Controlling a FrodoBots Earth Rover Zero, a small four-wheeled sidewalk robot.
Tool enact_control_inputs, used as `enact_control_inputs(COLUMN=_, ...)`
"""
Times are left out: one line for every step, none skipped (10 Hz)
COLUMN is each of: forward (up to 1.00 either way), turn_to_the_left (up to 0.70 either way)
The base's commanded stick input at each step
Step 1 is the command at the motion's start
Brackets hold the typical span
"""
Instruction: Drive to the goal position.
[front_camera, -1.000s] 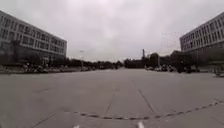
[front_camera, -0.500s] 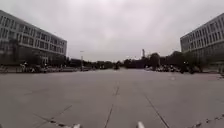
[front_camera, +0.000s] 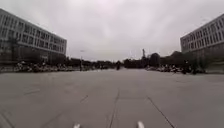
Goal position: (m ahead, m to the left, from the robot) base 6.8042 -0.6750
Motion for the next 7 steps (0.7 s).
enact_control_inputs(forward=0.70, turn_to_the_left=0.00)
enact_control_inputs(forward=0.70, turn_to_the_left=0.00)
enact_control_inputs(forward=0.70, turn_to_the_left=0.00)
enact_control_inputs(forward=0.70, turn_to_the_left=0.00)
enact_control_inputs(forward=0.70, turn_to_the_left=0.00)
enact_control_inputs(forward=0.70, turn_to_the_left=0.00)
enact_control_inputs(forward=0.70, turn_to_the_left=0.00)
